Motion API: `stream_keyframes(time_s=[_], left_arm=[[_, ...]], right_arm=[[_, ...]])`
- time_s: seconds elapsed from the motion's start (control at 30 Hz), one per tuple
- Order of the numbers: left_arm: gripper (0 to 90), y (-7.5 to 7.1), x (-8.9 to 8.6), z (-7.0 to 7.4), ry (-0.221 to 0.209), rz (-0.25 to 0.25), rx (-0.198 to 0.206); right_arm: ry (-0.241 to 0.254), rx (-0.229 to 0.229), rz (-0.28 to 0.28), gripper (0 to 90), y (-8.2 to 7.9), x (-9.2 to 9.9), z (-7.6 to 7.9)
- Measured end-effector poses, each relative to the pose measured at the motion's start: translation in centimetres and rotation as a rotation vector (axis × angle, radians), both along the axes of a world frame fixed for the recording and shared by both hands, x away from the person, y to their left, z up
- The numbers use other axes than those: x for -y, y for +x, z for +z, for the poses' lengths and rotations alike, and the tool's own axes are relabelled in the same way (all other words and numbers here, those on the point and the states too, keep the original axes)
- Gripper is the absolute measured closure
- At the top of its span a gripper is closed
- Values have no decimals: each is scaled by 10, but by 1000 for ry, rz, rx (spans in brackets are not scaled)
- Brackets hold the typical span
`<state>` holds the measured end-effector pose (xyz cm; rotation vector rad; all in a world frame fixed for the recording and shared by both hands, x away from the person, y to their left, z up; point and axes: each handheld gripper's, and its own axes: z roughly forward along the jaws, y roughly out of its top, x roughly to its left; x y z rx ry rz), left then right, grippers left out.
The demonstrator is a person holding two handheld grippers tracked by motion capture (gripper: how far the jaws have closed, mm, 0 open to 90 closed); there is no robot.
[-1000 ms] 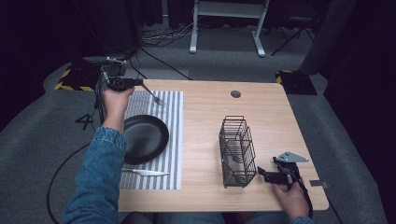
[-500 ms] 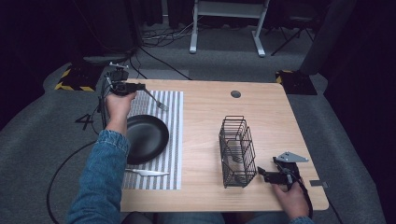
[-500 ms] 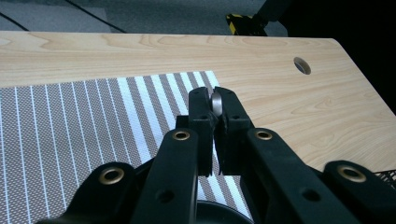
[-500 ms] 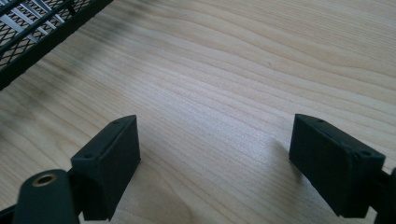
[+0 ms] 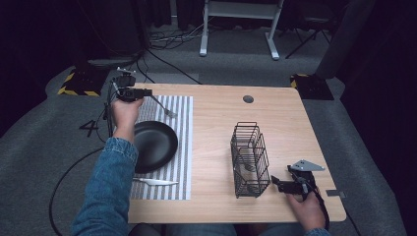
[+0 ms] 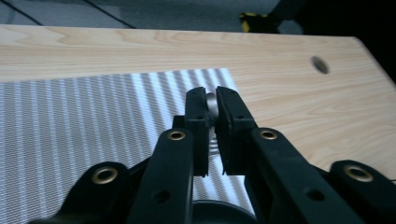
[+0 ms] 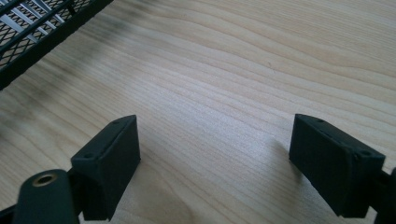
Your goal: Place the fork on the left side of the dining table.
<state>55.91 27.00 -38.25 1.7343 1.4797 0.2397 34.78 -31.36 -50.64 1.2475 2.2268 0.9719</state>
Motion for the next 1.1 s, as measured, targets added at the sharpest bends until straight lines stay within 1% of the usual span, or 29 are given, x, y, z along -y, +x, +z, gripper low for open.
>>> stream_keyframes(time_s=[0.1,0.13,0.3,0.4,0.53,0.6,0.67,0.77,0.93,1.1], left_arm=[[805,1,-2,-1,2,4,-2],[788,1,-3,-2,8,15,-8],[718,3,-10,-5,-21,27,-19],[708,5,-12,-7,-10,37,-22],[675,7,-16,-11,-7,44,-26],[651,8,-18,-12,-12,50,-32],[631,8,-19,-14,-17,58,-29],[631,8,-22,-19,-12,74,-25],[623,9,-27,-23,-16,75,-32],[621,8,-33,-31,-12,90,-50]], right_arm=[[1,0,0,162,0,0,0],[1,0,0,163,0,0,0],[1,0,-1,162,0,0,0],[2,-1,-2,162,0,0,0],[2,-1,-4,162,1,-1,0],[2,-1,-4,161,1,-1,0],[0,0,-5,159,1,-1,0],[-2,1,-7,157,1,-1,0],[-3,1,-8,156,2,-1,0],[-2,0,-8,156,2,-1,0]])
